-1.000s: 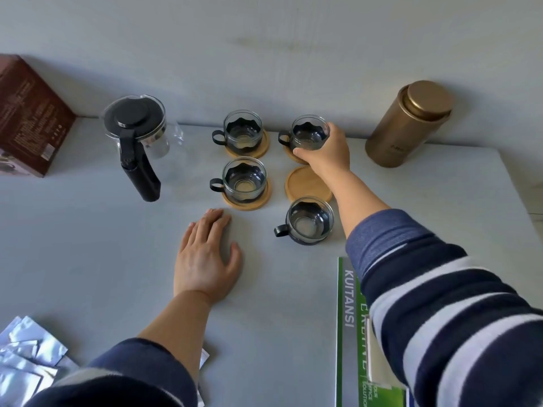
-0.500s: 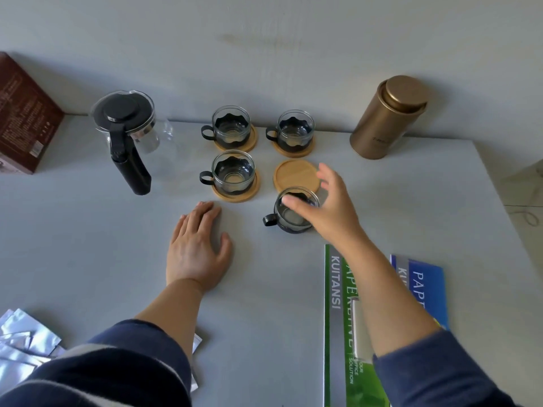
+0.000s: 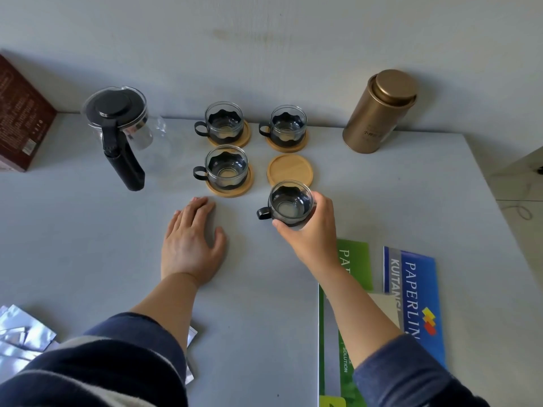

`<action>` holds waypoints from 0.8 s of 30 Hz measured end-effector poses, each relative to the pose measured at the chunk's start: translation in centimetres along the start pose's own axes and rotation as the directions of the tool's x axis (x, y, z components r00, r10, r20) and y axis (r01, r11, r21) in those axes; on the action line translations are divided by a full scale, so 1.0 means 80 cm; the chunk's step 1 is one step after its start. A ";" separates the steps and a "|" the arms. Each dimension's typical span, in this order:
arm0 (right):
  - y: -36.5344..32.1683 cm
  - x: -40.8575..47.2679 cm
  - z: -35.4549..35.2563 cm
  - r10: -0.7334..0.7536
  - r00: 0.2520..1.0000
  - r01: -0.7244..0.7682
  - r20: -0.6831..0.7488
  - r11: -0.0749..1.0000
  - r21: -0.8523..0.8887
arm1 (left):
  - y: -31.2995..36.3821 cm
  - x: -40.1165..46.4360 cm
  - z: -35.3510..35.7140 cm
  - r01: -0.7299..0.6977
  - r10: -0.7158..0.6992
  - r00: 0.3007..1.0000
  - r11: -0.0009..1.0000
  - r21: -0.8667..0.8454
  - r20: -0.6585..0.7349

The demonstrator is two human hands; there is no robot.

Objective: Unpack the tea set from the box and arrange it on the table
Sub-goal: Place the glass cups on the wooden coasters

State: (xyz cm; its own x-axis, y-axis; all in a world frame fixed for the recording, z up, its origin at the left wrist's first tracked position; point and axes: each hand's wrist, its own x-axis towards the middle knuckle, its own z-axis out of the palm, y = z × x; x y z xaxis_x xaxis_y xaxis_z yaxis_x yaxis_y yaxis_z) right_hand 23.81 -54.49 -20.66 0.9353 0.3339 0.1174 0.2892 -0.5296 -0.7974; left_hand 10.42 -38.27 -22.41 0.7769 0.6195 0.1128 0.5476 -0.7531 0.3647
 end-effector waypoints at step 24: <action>-0.003 0.097 0.019 0.015 0.998 -0.019 -0.063 0.998 -0.067 | -0.001 0.001 0.001 -0.001 0.001 1.000 1.000 0.001 0.020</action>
State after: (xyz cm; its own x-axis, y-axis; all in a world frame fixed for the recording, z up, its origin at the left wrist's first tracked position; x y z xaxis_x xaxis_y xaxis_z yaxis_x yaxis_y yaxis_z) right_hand 30.65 -50.54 -20.45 0.9504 0.2760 0.1430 0.2845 -0.5866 -0.7583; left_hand 10.47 -38.16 -22.48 0.7835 0.6142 0.0947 0.5470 -0.7539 0.3640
